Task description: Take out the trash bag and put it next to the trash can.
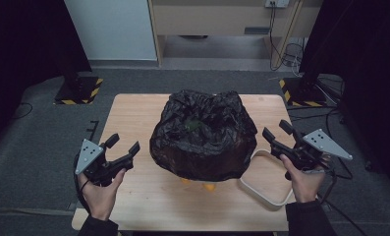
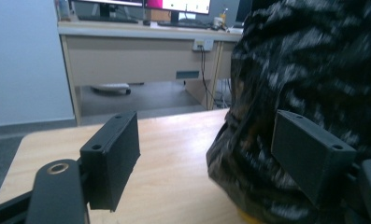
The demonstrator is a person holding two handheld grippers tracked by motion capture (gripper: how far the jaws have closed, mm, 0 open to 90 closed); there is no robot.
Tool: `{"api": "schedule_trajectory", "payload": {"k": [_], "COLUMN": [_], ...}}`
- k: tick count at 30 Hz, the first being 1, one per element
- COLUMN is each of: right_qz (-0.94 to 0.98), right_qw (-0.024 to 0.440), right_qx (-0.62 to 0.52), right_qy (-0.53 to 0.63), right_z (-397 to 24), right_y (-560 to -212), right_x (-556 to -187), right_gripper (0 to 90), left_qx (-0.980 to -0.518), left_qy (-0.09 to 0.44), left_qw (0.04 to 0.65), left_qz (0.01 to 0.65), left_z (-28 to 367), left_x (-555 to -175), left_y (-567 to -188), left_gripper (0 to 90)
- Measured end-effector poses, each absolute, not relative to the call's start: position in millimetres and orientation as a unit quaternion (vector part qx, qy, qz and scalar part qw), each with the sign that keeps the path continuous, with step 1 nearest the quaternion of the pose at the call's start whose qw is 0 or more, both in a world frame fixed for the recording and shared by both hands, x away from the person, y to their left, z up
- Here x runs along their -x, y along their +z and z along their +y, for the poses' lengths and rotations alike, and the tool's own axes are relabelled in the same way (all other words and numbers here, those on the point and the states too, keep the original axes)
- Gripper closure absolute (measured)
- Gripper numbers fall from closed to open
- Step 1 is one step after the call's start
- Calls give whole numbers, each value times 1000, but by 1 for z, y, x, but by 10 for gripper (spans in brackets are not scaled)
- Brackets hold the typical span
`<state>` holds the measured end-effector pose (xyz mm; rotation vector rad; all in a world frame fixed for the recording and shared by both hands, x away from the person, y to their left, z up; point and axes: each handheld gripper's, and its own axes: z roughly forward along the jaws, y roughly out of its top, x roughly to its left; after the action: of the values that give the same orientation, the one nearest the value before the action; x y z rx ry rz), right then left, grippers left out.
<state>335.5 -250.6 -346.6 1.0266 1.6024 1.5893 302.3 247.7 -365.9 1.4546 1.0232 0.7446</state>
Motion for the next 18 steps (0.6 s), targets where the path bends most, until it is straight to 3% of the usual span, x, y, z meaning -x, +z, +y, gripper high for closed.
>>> {"api": "schedule_trajectory", "payload": {"k": [18], "right_qz": [616], "right_qw": [311], "right_qx": [-347], "right_qy": [635], "right_z": [-224], "right_y": [-309], "right_x": [-326], "right_gripper": [357], "left_qx": [-612], "left_qy": [324], "left_qw": [609], "left_qz": [387], "left_z": [225], "left_x": [-303], "left_y": [-325], "left_gripper": [274]}}
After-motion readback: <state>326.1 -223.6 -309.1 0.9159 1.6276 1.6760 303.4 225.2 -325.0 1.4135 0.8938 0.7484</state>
